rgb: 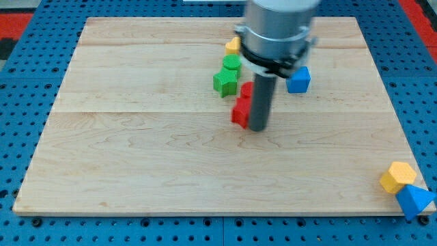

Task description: Push the red circle with red star to the green star

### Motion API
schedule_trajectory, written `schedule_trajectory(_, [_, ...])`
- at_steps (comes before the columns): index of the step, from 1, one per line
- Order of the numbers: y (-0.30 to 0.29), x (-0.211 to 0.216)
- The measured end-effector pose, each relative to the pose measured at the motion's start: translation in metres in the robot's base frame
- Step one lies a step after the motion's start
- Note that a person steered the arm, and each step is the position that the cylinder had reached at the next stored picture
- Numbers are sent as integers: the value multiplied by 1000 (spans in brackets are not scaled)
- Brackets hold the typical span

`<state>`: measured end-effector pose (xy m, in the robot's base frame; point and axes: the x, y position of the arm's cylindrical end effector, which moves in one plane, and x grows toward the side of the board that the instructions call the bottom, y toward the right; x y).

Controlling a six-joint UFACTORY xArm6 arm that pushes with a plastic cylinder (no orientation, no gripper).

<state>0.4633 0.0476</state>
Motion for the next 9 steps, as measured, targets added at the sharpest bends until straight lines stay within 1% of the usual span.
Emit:
schedule_trajectory(1, [63,-8])
schedule_trajectory(2, [189,-30])
schedule_trajectory(3, [294,-9])
schedule_trajectory(4, [297,-8])
schedule_trajectory(5, [297,85])
schedule_trajectory(6, [294,150])
schedule_trajectory(9, [237,155])
